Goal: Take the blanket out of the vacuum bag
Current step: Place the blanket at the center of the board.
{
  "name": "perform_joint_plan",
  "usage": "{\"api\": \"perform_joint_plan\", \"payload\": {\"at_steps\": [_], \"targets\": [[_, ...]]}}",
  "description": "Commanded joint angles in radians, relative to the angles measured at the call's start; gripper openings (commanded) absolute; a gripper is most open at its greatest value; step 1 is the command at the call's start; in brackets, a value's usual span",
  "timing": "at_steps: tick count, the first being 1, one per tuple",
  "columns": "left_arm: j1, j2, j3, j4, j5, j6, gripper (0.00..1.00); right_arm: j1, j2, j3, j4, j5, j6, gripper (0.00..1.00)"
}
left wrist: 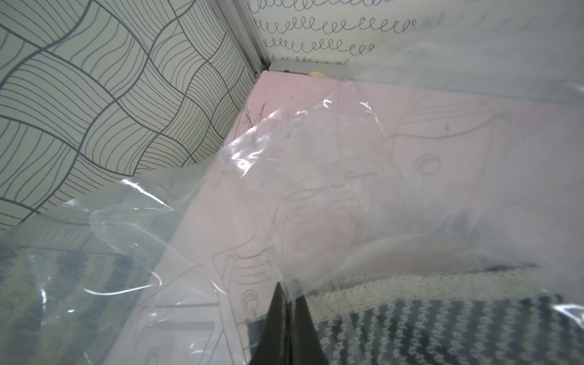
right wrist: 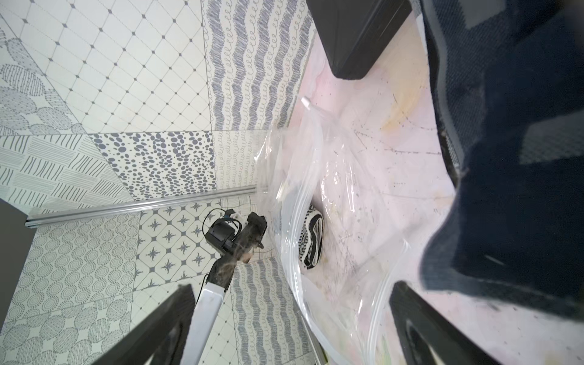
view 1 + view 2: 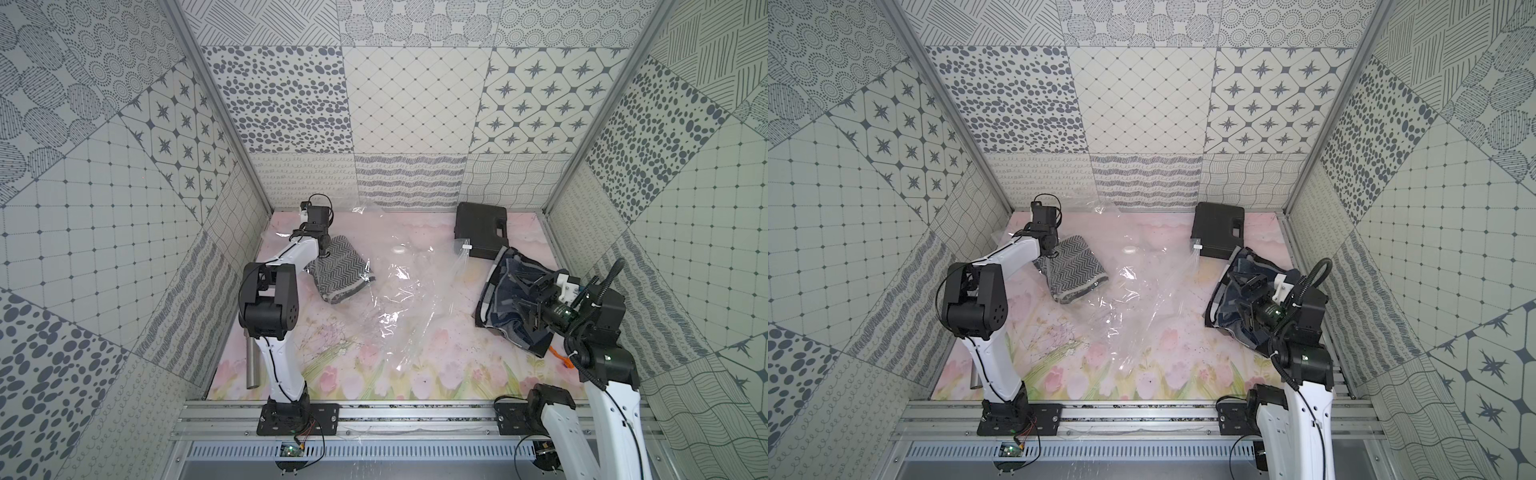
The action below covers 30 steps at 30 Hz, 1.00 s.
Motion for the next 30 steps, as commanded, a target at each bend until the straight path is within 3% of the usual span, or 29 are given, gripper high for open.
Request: {"api": "perform_joint_plan", "payload": {"at_steps": [1,4,7,11,13,17,20,30], "targets": [[-0.004,-0.018,0.020,0.015,0.012,0.010,0.00,0.005,-0.093,0.023,-0.202,0.036,0.021,0.99],[-0.004,-0.007,0.036,0.009,0.012,0.012,0.00,0.006,-0.062,0.060,-0.215,0.093,-0.041,0.99],[-0.005,-0.001,0.030,0.015,0.020,0.005,0.00,0.005,0.032,0.033,-0.100,0.151,-0.112,0.99],[-0.004,0.003,0.013,0.021,0.015,0.003,0.00,0.002,0.263,-0.042,0.216,0.221,-0.168,0.99],[-0.004,0.004,0.011,0.027,0.011,0.009,0.00,0.003,0.422,0.023,0.272,0.256,-0.262,0.99],[-0.004,0.010,0.016,0.027,0.006,0.017,0.00,0.020,0.714,0.225,0.219,0.330,-0.484,0.99],[-0.001,0.018,0.015,0.029,0.004,0.018,0.00,0.044,0.842,0.311,0.183,0.436,-0.597,0.99],[0.008,0.041,0.019,0.027,0.005,0.020,0.00,0.091,1.036,0.317,0.208,0.598,-0.694,0.96]]}}
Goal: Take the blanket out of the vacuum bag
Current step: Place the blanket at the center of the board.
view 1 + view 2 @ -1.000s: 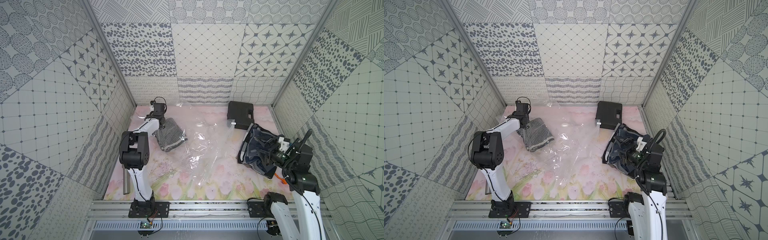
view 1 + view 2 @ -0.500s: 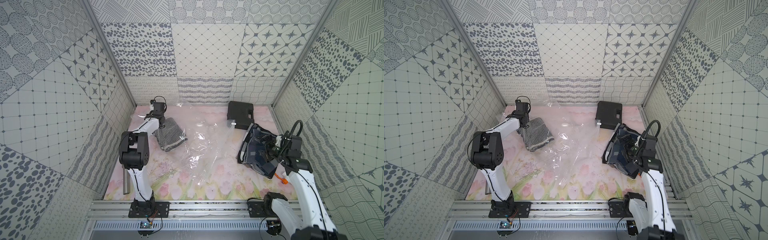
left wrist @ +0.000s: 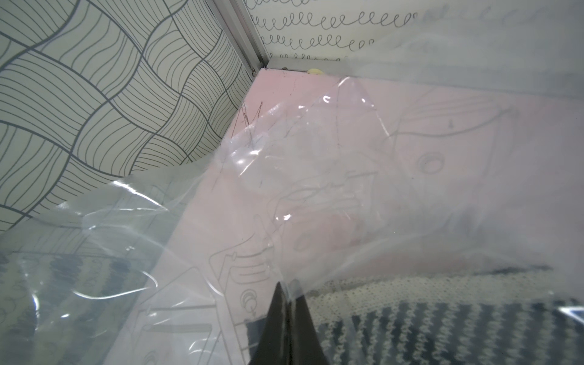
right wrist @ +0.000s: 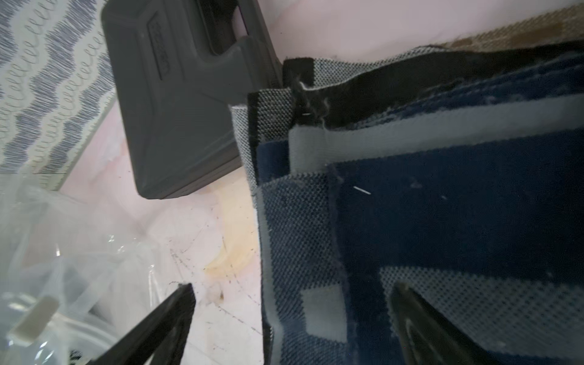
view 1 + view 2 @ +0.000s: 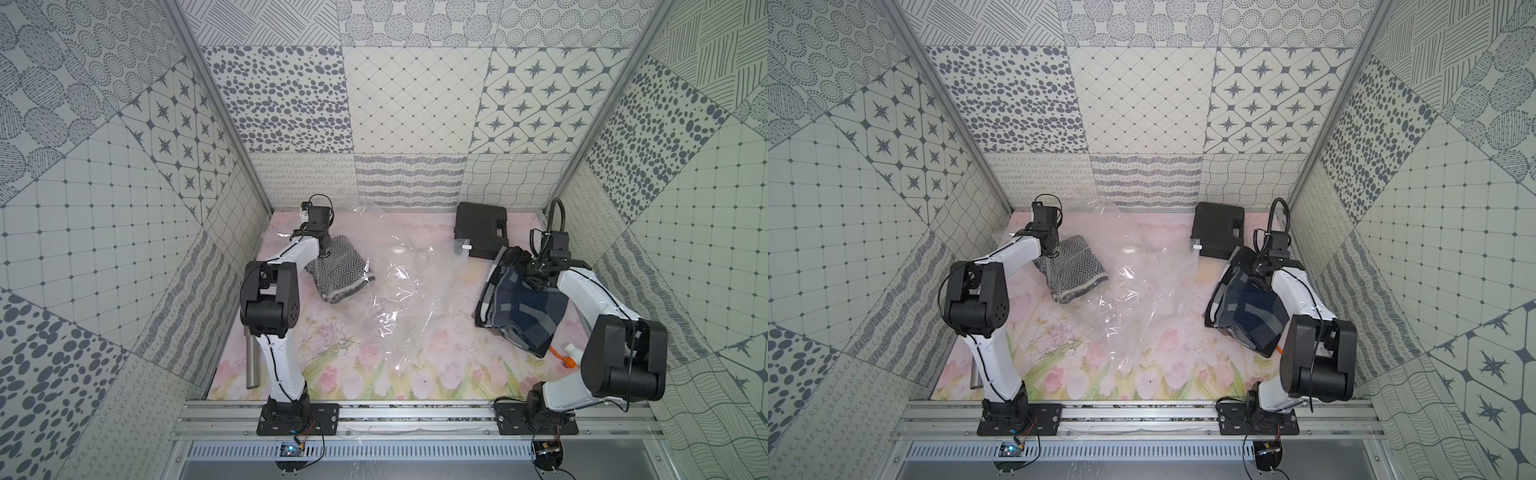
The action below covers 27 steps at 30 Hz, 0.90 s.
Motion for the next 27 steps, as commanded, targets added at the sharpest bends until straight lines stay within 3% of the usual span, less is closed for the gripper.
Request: {"api": "perform_joint_plan", "payload": {"at_steps": [1,4,8,9,15,27], "targets": [[0.007,0.015,0.005,0.025,0.006,0.011,0.00,0.017,0.048,-0.005,0.040,0.088,-0.068,0.93],[0.009,0.018,0.007,0.026,0.008,0.012,0.00,0.028,0.099,-0.006,0.075,0.084,-0.066,0.69],[0.008,0.019,0.002,0.025,0.006,0.014,0.00,0.031,0.136,-0.009,0.115,0.086,-0.050,0.10],[0.008,0.019,0.001,0.026,0.006,0.013,0.00,0.029,0.142,-0.001,0.113,0.082,-0.050,0.00],[0.008,0.021,-0.001,0.030,0.006,0.019,0.00,0.025,0.146,0.041,0.095,0.076,-0.072,0.00],[0.009,0.019,-0.004,0.024,0.010,0.010,0.00,0.023,-0.061,0.121,0.039,-0.052,0.047,0.00]]}}
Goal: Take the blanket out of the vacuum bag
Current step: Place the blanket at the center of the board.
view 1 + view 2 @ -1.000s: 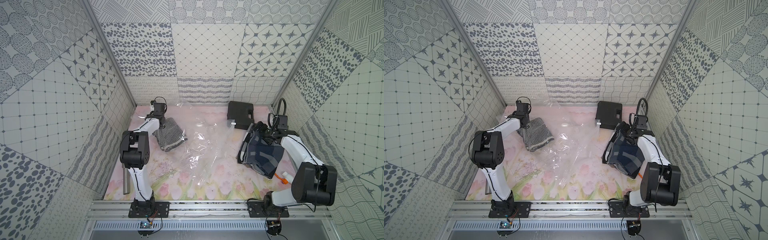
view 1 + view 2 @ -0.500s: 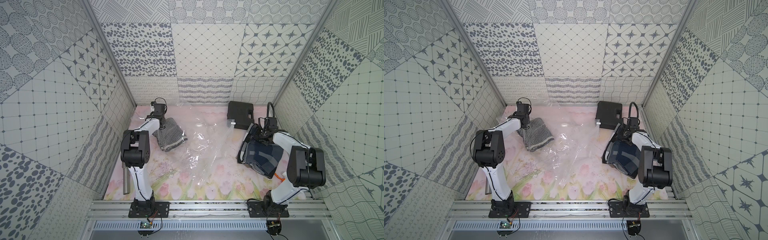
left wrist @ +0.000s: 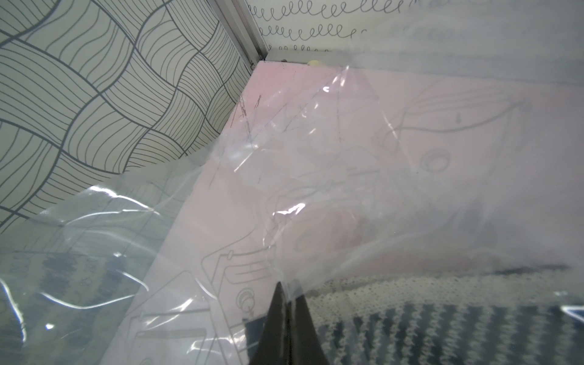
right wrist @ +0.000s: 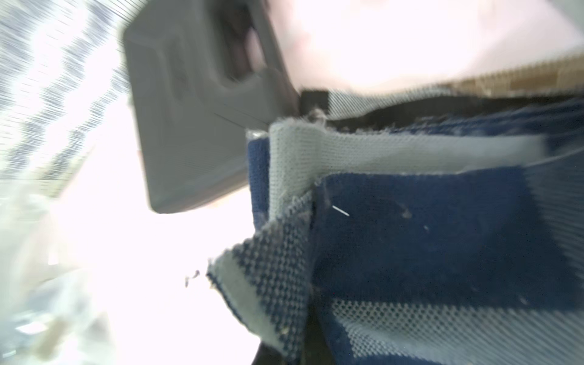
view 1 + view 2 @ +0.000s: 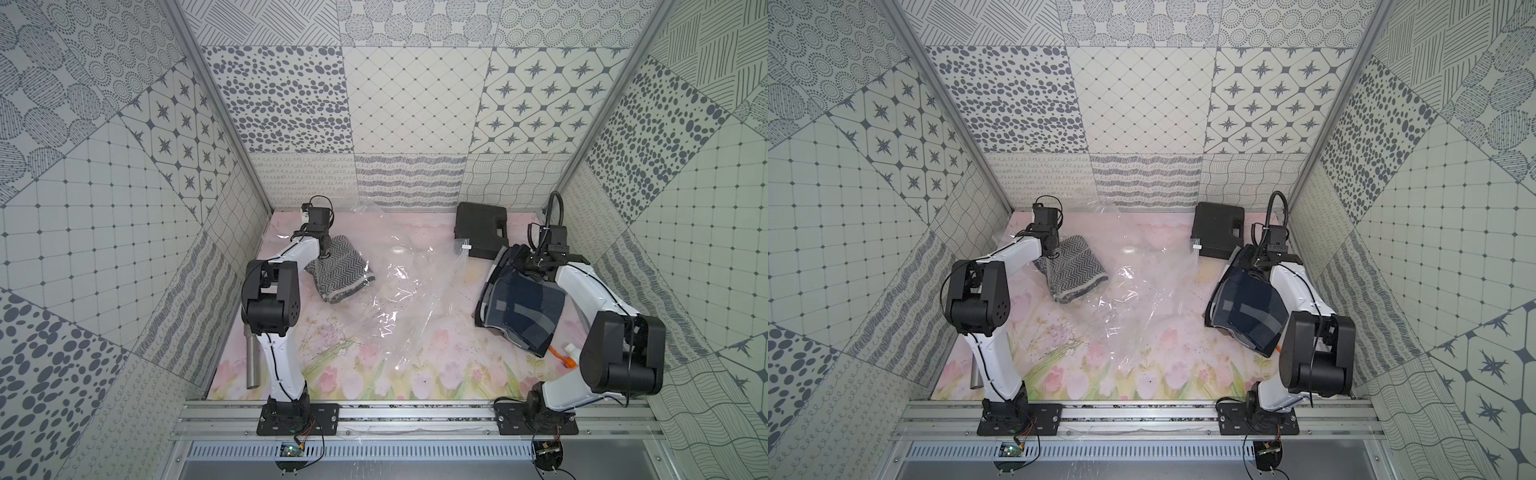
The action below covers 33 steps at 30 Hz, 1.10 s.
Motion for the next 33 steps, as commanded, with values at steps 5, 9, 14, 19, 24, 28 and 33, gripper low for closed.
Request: {"api": "perform_joint_plan", "payload": {"at_steps": [5,9,14,19,24,28,33], "targets": [[0.003,0.004,-0.001,0.017,0.020,0.000,0.00,0.007,0.000,-0.012,0.150,-0.035,0.017,0.00],[0.003,-0.014,-0.010,0.019,0.012,0.006,0.00,0.004,0.158,-0.029,0.260,-0.109,0.025,0.11],[0.003,-0.030,-0.012,0.019,0.008,0.022,0.00,0.008,0.179,-0.049,0.364,-0.151,0.005,0.89],[0.003,-0.042,0.006,-0.013,0.054,0.002,0.00,0.012,-0.075,-0.101,0.413,-0.146,-0.072,0.99],[0.001,-0.071,0.014,-0.048,0.118,-0.031,0.00,0.016,-0.348,-0.187,0.395,-0.264,0.042,0.99],[-0.003,-0.125,-0.036,-0.025,0.148,-0.054,0.00,0.085,-0.497,-0.363,0.465,-0.341,0.241,0.99],[-0.007,-0.154,-0.070,-0.018,0.138,-0.057,0.00,0.297,-0.659,-0.631,0.554,-0.217,0.408,0.93]]}}
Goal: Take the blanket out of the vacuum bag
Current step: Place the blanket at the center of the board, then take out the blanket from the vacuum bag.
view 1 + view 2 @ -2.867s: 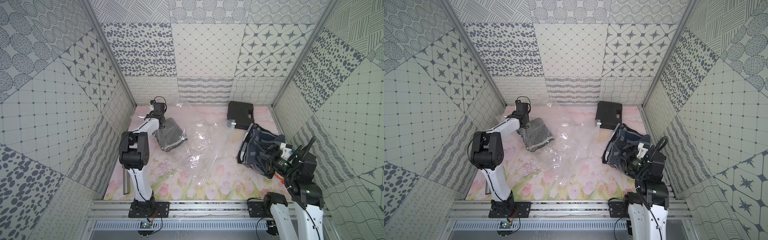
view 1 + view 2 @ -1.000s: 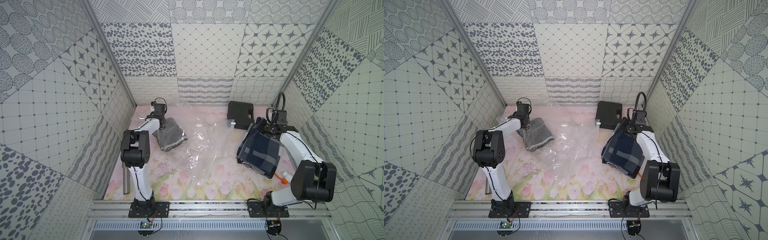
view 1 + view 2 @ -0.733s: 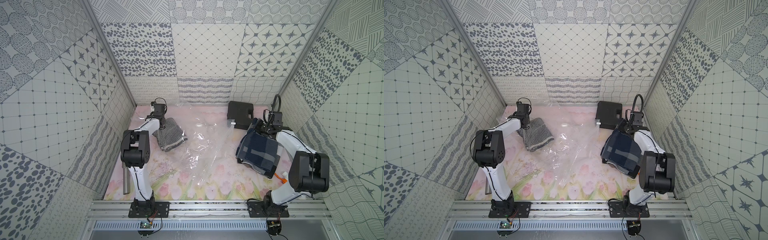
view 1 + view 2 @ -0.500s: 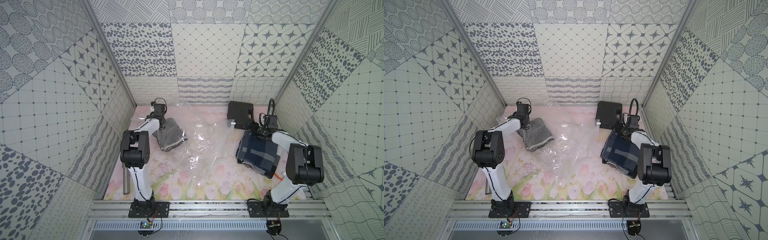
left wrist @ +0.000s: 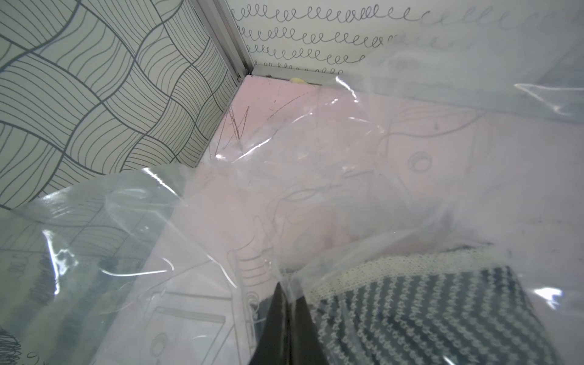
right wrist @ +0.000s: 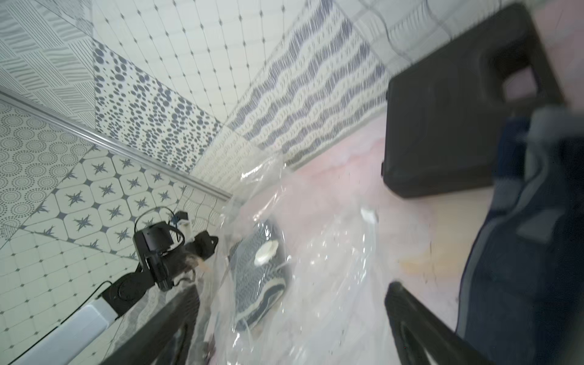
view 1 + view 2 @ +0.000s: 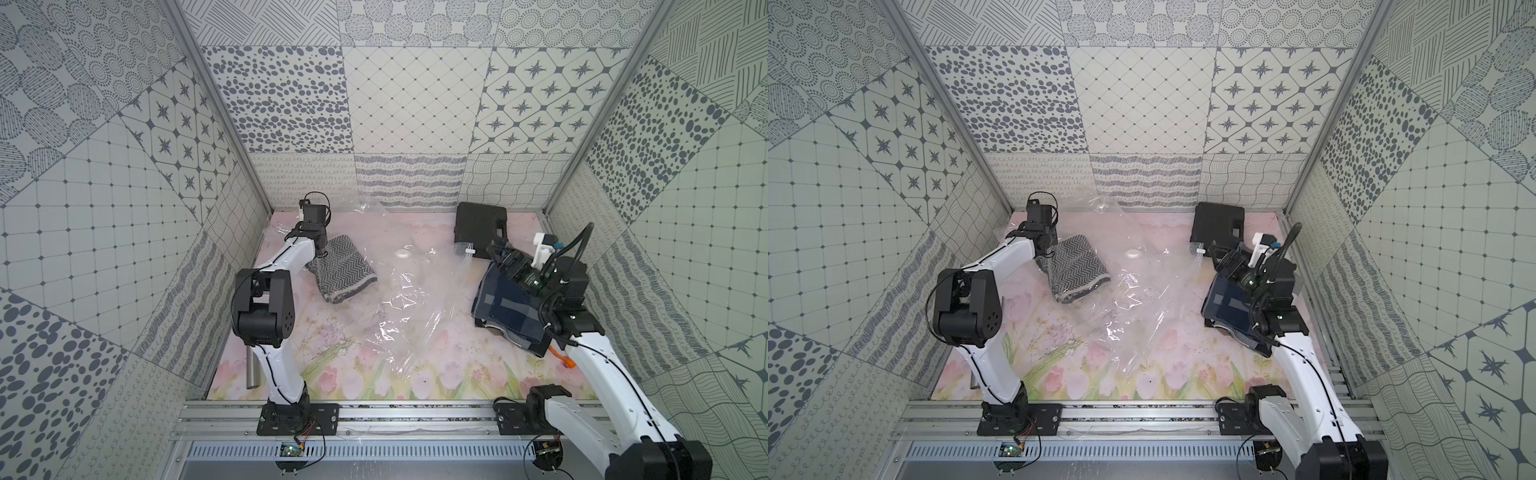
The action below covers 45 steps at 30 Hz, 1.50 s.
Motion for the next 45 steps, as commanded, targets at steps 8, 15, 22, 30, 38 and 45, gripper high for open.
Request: {"api": "perform_joint_plan", "payload": {"at_steps": [8,15,22,30,38,45], "targets": [[-0.015,-0.043,-0.057,-0.012,-0.013,-0.066,0.00,0.306,-0.082,-0.222,0.046,0.180,0.171,0.92],[-0.016,-0.051,-0.068,0.002,-0.024,-0.051,0.00,0.344,-0.014,-0.188,0.009,0.183,0.164,0.87],[-0.016,-0.042,-0.066,0.010,-0.028,-0.034,0.00,0.375,-0.124,-0.142,-0.223,0.304,0.126,0.67],[-0.017,-0.028,-0.054,0.006,-0.023,-0.032,0.00,0.376,-0.091,-0.170,-0.206,0.276,0.155,0.58],[-0.016,-0.021,-0.056,0.014,-0.024,-0.026,0.00,0.382,0.065,-0.169,-0.078,0.220,0.169,0.52],[-0.018,-0.019,-0.063,0.001,0.006,-0.045,0.00,0.382,0.252,-0.121,0.146,0.165,0.141,0.52]]}}
